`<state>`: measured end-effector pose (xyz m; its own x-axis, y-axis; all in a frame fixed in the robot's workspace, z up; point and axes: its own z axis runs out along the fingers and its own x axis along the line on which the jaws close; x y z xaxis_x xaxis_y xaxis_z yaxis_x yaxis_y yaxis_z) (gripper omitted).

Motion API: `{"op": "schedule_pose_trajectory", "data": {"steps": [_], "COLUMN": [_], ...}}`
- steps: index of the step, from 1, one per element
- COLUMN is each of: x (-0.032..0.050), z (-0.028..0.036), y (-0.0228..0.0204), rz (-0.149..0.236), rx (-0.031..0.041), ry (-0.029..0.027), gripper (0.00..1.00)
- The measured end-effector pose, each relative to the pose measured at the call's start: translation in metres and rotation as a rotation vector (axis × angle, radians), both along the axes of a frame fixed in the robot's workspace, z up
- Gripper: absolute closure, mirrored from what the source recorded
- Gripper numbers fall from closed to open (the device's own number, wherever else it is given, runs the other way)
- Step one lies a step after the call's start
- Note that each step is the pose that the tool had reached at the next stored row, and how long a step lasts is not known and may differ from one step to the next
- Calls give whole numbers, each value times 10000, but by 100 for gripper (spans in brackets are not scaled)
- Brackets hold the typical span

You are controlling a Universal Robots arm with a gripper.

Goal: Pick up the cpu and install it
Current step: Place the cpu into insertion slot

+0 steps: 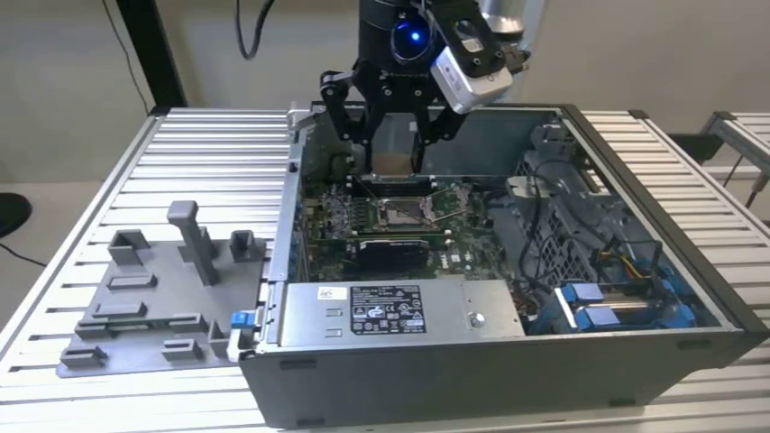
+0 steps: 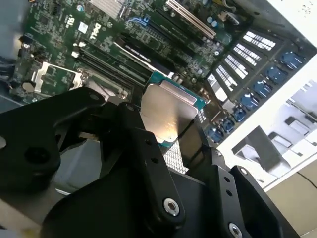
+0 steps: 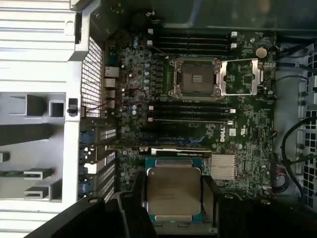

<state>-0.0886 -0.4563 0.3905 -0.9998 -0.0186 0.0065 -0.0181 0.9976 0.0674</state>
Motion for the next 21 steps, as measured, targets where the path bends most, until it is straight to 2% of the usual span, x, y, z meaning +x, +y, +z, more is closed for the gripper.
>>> {"op": "schedule_pose_trajectory", "data": {"steps": [3, 5, 12, 14, 21], "x": [98, 135, 142, 142, 137], "z": [0, 0, 0, 0, 0], "y": [0, 0, 8, 74, 383], "rz": [1, 0, 0, 1, 0], "rx": [1, -1, 0, -1, 0], "ry": [0, 1, -1, -1, -27], "gripper": [100, 100, 100, 100, 100]}}
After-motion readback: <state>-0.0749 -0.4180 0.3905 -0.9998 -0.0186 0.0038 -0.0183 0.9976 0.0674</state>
